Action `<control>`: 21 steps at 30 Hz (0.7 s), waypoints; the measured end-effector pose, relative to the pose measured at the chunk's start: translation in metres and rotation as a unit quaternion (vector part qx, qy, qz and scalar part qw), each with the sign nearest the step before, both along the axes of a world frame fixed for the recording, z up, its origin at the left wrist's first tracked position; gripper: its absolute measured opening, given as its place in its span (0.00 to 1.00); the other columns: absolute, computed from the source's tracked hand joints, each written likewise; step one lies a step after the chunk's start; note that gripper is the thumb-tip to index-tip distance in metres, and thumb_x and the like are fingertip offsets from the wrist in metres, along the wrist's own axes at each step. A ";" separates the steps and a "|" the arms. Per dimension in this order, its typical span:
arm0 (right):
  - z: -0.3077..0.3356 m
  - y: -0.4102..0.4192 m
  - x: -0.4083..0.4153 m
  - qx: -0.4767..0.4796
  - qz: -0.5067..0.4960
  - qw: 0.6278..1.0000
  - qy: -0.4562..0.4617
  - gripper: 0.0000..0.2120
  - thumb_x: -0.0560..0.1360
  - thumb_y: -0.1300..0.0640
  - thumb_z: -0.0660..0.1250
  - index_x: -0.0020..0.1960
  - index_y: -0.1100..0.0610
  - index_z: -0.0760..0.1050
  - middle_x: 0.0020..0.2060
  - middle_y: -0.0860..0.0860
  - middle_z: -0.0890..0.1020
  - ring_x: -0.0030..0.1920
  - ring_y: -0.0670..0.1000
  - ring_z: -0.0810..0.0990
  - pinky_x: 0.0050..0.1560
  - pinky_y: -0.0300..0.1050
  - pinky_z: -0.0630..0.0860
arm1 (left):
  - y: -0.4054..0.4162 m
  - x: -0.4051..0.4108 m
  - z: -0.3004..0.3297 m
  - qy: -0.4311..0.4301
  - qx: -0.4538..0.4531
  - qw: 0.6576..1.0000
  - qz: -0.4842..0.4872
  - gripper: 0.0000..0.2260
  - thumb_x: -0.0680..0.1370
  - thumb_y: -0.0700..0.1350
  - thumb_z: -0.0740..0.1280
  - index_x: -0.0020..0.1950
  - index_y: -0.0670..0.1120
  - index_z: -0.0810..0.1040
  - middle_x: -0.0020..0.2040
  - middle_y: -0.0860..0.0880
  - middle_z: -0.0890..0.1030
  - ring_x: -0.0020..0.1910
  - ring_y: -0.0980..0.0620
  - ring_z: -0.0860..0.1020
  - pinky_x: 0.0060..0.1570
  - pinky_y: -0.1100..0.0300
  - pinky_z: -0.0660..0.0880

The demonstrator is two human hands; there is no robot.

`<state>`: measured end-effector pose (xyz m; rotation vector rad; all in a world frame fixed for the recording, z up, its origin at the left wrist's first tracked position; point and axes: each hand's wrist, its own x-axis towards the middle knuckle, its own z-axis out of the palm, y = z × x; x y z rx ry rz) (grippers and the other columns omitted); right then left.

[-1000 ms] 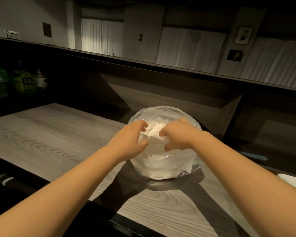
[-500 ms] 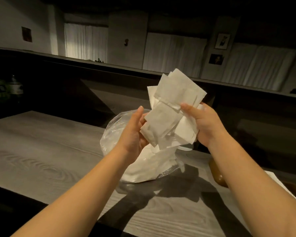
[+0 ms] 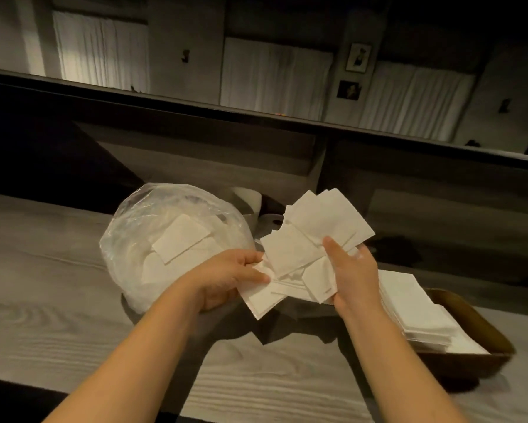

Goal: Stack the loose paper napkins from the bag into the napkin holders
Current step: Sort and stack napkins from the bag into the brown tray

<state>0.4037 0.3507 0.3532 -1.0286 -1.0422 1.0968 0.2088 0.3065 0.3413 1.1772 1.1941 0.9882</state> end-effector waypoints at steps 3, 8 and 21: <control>-0.007 0.000 0.003 0.038 -0.020 0.999 -0.029 0.18 0.75 0.50 0.72 0.62 0.43 0.70 0.53 0.40 0.79 0.53 0.46 0.79 0.56 0.51 0.79 | 0.002 -0.003 -0.005 0.068 -0.018 0.997 -0.033 0.14 0.76 0.33 0.69 0.59 0.46 0.80 0.56 0.48 0.84 0.55 0.49 0.82 0.55 0.58 0.79; -0.017 -0.004 -0.002 0.075 -0.010 0.996 -0.041 0.17 0.75 0.54 0.71 0.59 0.42 0.70 0.50 0.36 0.77 0.51 0.41 0.77 0.49 0.39 0.75 | 0.005 0.005 -0.020 0.090 -0.049 0.993 -0.054 0.11 0.76 0.39 0.72 0.57 0.45 0.82 0.53 0.49 0.85 0.51 0.54 0.83 0.52 0.63 0.78; -0.004 -0.020 0.020 -0.007 0.280 0.960 -0.009 0.23 0.69 0.57 0.72 0.63 0.53 0.75 0.54 0.55 0.84 0.52 0.56 0.85 0.48 0.55 0.82 | 0.007 0.004 -0.034 -0.037 -0.015 0.999 0.029 0.09 0.80 0.35 0.62 0.47 0.43 0.81 0.39 0.46 0.85 0.37 0.51 0.83 0.39 0.59 0.78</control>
